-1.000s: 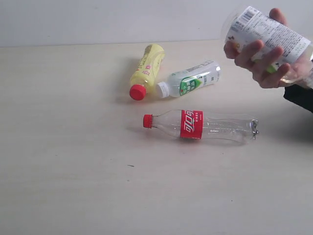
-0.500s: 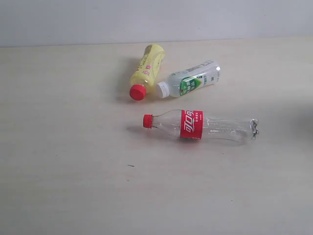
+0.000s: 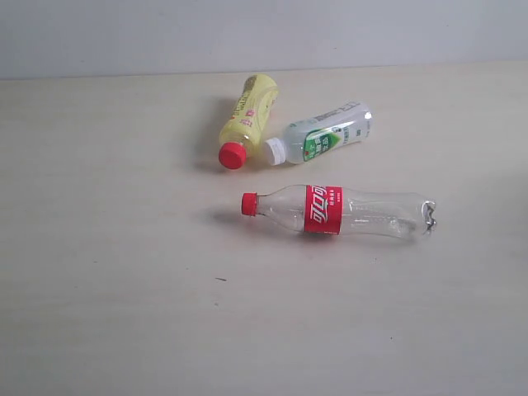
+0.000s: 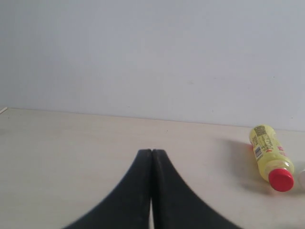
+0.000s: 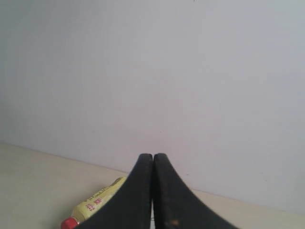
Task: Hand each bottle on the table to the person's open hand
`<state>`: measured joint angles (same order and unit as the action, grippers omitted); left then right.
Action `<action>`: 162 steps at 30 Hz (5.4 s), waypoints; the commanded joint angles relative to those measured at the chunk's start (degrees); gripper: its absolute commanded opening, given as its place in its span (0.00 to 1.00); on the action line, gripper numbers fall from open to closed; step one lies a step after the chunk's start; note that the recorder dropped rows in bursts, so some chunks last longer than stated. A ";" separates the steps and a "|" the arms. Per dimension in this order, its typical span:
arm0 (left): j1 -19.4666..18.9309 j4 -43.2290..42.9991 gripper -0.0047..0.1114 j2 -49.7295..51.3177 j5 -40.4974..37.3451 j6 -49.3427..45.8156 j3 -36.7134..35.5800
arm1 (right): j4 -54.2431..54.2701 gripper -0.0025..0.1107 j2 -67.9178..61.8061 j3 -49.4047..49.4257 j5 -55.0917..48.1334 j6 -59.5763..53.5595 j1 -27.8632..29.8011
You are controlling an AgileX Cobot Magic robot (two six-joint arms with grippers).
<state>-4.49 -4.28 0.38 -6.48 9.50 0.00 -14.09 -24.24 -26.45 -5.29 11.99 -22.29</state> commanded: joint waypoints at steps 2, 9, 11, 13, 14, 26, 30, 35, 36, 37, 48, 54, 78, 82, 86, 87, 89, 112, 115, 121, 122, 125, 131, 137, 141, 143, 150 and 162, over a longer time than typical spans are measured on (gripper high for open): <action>-0.07 -0.07 0.04 -0.38 0.02 -0.06 0.00 | 0.45 0.02 0.28 1.48 1.96 0.15 0.22; -0.07 -0.07 0.04 -0.38 -0.34 -0.06 0.00 | 0.45 0.02 0.28 2.00 2.74 0.15 0.22; -0.07 -0.07 0.04 -0.38 -0.28 -0.06 0.00 | 0.45 0.02 0.28 2.00 2.74 0.15 0.22; -0.07 -0.07 0.04 -0.38 -0.40 -0.06 0.00 | 0.45 0.02 0.28 2.00 2.74 0.15 0.22; -0.07 -0.07 0.04 -0.38 -0.52 -0.06 0.00 | 0.45 0.02 0.28 2.00 2.74 0.15 0.22; -0.07 -0.07 0.04 -0.38 -0.68 -0.06 0.00 | 0.56 0.02 0.28 2.00 2.73 0.15 0.22; -0.07 -0.07 0.04 -0.38 -0.68 -0.06 0.00 | 0.56 0.02 0.28 2.00 2.62 0.15 0.22; -0.07 -0.07 0.04 -0.38 -0.68 -0.06 0.00 | 0.56 0.02 0.28 2.00 2.62 0.15 0.22; -0.07 -0.07 0.04 -0.38 -0.68 -0.06 0.00 | 0.56 0.02 0.28 2.00 2.62 0.15 0.22; -0.07 -0.07 0.04 -0.38 -0.68 -0.06 0.00 | 0.56 0.02 0.28 2.00 2.74 0.15 0.22; -0.07 -0.07 0.04 -0.38 -0.68 -0.06 0.00 | 0.56 0.02 2.89 2.00 3.42 1.52 0.22; -0.07 -0.07 0.04 -0.38 -0.68 -0.06 0.00 | 0.56 0.02 1.60 2.00 2.60 3.12 0.22; -0.07 -0.07 0.04 -0.38 -0.68 -0.06 0.00 | 8.38 0.02 -44.88 -21.77 -32.08 -17.77 0.22; -0.07 -0.07 0.04 -0.38 -0.68 -0.06 0.00 | 20.60 0.02 -53.72 -31.88 -49.75 -36.13 0.22; -0.07 -0.07 0.04 -0.38 -0.68 -0.06 0.00 | 29.63 0.06 -61.73 -38.39 -60.29 -56.85 0.22; -0.07 -0.07 0.04 -0.38 -0.68 -0.06 0.00 | 29.63 0.10 -63.22 -38.81 -60.16 -57.06 0.10; -0.07 -0.07 0.04 -0.38 -0.68 -0.06 0.00 | 26.92 0.21 -65.88 -39.30 -57.61 -57.06 -0.96; -0.07 -0.07 0.04 -0.38 -0.68 -0.06 0.00 | 18.38 0.66 -77.76 -39.30 -39.96 -61.69 -2.37; -0.07 -0.07 0.04 -0.38 -0.68 -0.06 0.00 | 17.71 0.66 -78.39 -39.19 -39.72 -62.40 -2.37; -0.07 -0.07 0.04 -0.38 -0.68 -0.06 0.00 | 17.73 0.71 -81.26 -39.19 -38.72 -62.54 -2.37; -0.07 -0.07 0.04 -0.38 -0.68 -0.06 0.00 | 17.73 0.72 -81.75 -39.19 -38.14 -62.54 -2.37; -0.07 -0.07 0.04 -0.38 -0.68 -0.06 0.00 | 17.92 0.72 -82.16 -39.19 -36.63 -62.54 -2.37; -0.07 -0.07 0.04 -0.38 -0.68 -0.06 0.00 | 18.17 0.72 -82.65 -39.19 -34.89 -62.54 -2.37; -0.07 -0.07 0.04 -0.38 -0.68 -0.06 0.00 | 18.17 0.72 -83.91 -39.19 -35.04 -62.30 -2.37; -0.07 -0.07 0.04 -0.38 -0.68 -0.06 0.00 | 18.17 0.72 -85.71 -39.19 -35.04 -61.44 -2.37; -0.07 -0.07 0.04 -0.38 -0.68 -0.06 0.00 | 18.17 0.72 -86.35 -39.19 -35.04 -61.44 -2.37; -0.07 -0.07 0.04 -0.38 -0.68 -0.06 0.00 | 18.17 0.72 -87.26 -39.19 -35.04 -60.30 -2.37; -0.07 -0.07 0.04 -0.38 -0.68 -0.06 0.00 | 18.32 0.70 -89.95 -39.19 -34.82 -58.34 -2.37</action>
<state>-4.49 -4.28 0.38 -7.32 9.50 0.00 4.14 -114.05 -65.36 -40.27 -47.34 -24.56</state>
